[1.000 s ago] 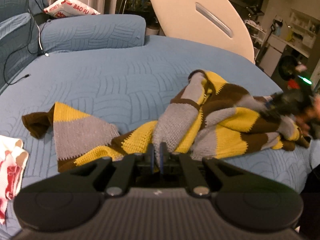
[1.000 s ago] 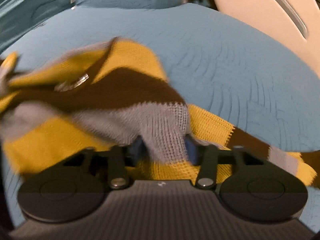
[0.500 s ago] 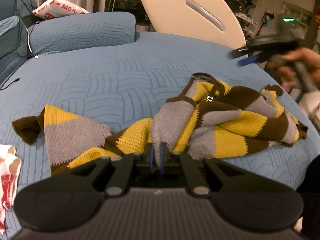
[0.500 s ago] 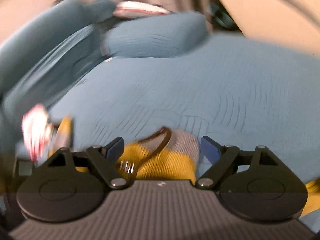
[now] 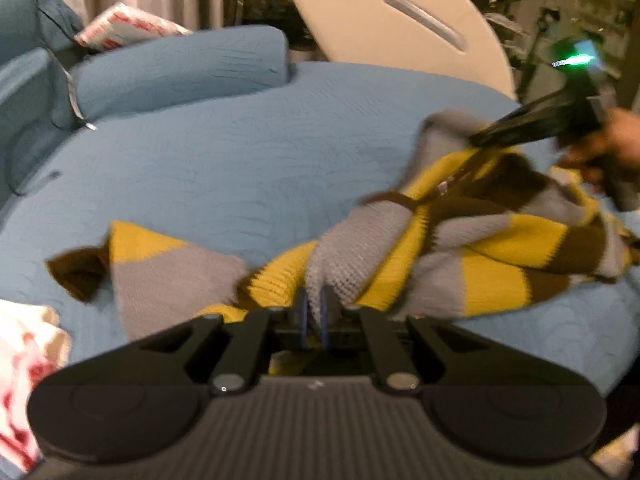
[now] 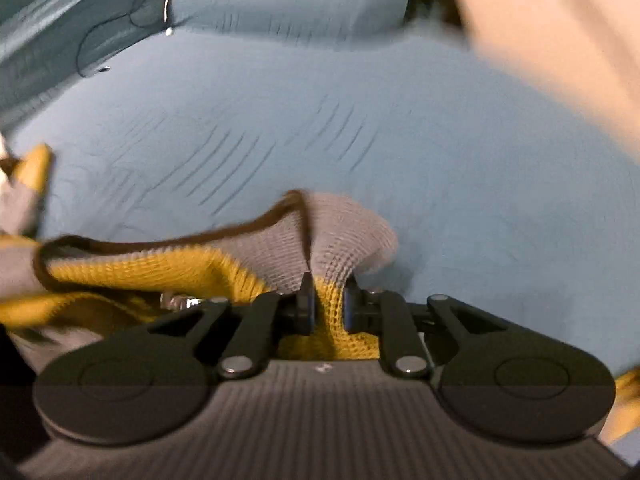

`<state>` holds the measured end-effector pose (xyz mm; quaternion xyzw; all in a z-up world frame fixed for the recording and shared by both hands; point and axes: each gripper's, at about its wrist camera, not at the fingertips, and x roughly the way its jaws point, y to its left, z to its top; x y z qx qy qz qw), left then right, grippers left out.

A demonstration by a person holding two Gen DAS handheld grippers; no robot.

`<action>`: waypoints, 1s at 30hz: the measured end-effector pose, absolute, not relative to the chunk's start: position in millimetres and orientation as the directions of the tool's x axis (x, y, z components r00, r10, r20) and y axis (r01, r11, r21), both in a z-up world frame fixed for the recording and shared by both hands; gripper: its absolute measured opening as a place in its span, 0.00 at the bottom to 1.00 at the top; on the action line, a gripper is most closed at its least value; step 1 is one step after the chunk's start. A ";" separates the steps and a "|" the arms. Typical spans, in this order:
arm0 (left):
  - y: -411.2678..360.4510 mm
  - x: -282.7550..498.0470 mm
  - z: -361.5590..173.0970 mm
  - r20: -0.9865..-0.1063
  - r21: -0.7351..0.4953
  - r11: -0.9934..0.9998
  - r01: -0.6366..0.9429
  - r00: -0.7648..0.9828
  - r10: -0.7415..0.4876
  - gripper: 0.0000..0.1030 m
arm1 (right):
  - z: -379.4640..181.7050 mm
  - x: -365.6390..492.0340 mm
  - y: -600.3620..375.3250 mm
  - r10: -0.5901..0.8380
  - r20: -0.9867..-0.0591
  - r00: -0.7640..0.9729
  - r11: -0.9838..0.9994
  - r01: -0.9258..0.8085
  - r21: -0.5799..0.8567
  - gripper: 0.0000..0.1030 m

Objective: Fold clothes

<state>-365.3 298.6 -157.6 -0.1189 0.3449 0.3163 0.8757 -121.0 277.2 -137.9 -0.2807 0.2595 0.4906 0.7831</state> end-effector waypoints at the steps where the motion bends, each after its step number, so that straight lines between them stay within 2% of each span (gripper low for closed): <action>1: 298.1 -365.2 -151.8 -0.654 0.022 0.752 -0.658 0.559 0.509 0.06 | -126.1 -123.3 266.3 0.648 -0.628 0.431 0.385 -0.897 -0.219 0.16; 6: 288.5 -362.9 -112.6 -0.504 0.037 0.684 -0.728 0.578 0.642 0.06 | -57.8 -152.7 199.1 0.748 -0.274 0.604 0.514 -0.789 -0.337 0.16; 9: 272.5 -359.8 -61.5 -0.319 0.016 0.645 -0.764 0.607 0.728 0.06 | -16.0 -170.8 159.6 0.753 -0.078 0.654 0.584 -0.718 -0.378 0.16; 12: 262.6 -360.6 -12.4 -0.180 -0.052 0.646 -0.762 0.643 0.744 0.06 | 25.9 -189.2 120.9 0.723 0.119 0.680 0.665 -0.639 -0.387 0.16; 14: 257.3 -362.4 15.1 -0.109 -0.078 0.652 -0.754 0.657 0.746 0.06 | 50.6 -193.7 97.9 0.700 0.212 0.682 0.701 -0.602 -0.382 0.16; 16: 246.8 -367.6 54.4 0.010 -0.102 0.638 -0.763 0.641 0.768 0.00 | 79.3 -202.4 69.7 0.661 0.330 0.673 0.747 -0.554 -0.367 0.16; 18: 238.5 -379.3 90.7 0.126 -0.141 0.626 -0.767 0.613 0.780 0.00 | 110.7 -211.5 30.8 0.603 0.454 0.656 0.798 -0.499 -0.339 0.16; 21: 232.0 -397.7 132.9 0.217 -0.207 0.643 -0.738 0.606 0.765 0.00 | 146.3 -216.3 -8.1 0.559 0.519 0.647 0.827 -0.481 -0.292 0.16; 24: 226.8 -390.2 148.2 0.175 -0.160 0.707 -0.689 0.685 0.707 0.13 | 160.0 -207.4 -12.5 0.587 0.466 0.662 0.809 -0.504 -0.303 0.16; 25: 224.9 -382.9 144.9 0.137 -0.142 0.758 -0.636 0.746 0.651 0.35 | 157.7 -207.2 -11.4 0.593 0.458 0.662 0.805 -0.505 -0.312 0.16; 26: 222.8 -368.5 129.4 0.061 -0.127 0.842 -0.524 0.844 0.534 0.60 | 152.0 -204.4 -6.7 0.607 0.440 0.662 0.795 -0.510 -0.330 0.16; 27: 221.2 -359.5 119.0 0.013 -0.123 0.887 -0.446 0.893 0.451 0.68 | 148.2 -203.7 -2.6 0.619 0.428 0.659 0.786 -0.523 -0.330 0.16; 28: 218.8 -351.6 104.6 -0.022 -0.132 0.918 -0.374 0.927 0.374 0.71 | 144.2 -203.4 1.5 0.631 0.417 0.654 0.776 -0.538 -0.330 0.16; 29: 212.8 -333.4 70.5 -0.097 -0.168 0.960 -0.224 0.973 0.210 0.71 | 138.7 -206.0 4.5 0.651 0.416 0.635 0.759 -0.556 -0.337 0.16; 30: 208.4 -321.2 46.4 -0.142 -0.203 0.968 -0.146 0.983 0.118 0.71 | 133.2 -208.7 7.4 0.670 0.415 0.616 0.742 -0.575 -0.344 0.16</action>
